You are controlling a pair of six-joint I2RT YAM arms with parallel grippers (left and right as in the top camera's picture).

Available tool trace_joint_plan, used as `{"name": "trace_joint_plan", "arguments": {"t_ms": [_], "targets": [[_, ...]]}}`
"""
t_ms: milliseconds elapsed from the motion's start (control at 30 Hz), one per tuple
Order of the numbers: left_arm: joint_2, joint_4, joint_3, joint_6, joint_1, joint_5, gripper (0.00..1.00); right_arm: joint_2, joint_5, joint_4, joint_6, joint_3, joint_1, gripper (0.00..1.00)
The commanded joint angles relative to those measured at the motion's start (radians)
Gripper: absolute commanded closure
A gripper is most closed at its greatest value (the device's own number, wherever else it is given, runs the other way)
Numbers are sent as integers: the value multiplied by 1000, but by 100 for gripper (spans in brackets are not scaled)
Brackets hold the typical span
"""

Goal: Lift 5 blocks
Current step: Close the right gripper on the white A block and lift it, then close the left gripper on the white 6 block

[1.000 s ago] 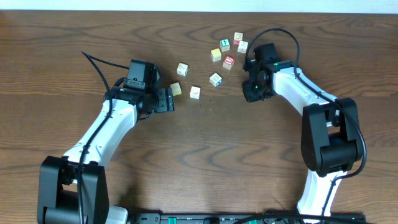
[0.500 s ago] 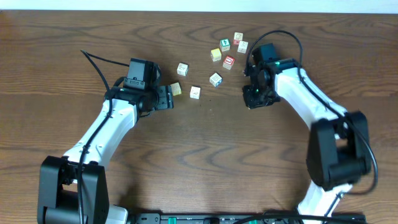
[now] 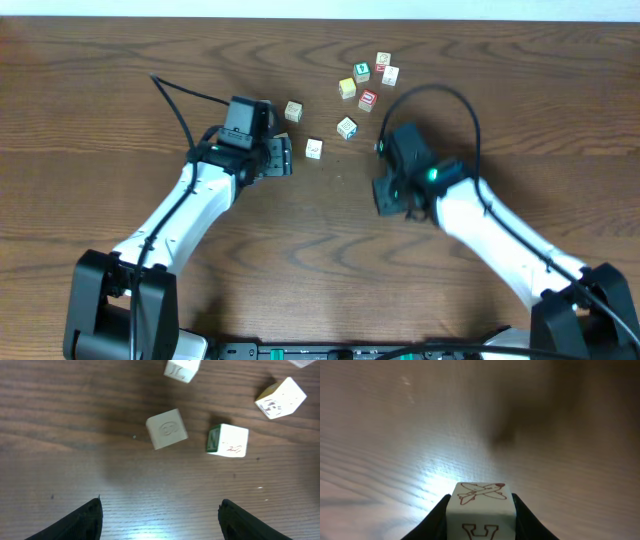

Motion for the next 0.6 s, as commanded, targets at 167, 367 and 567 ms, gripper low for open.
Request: {"name": "trace_joint_plan", "arguments": {"t_ms": [167,367,567], "targets": [[-105,16,22,-5,-58,-53,25,-53,35,196,231,-239,16,98],[-133,17,-6,-50,-61,-52,25,-53,41,249,231,-277,16,91],[-129,23,-55,-70,-78,-53,25,-38,37,244,278,-288,18,91]]}}
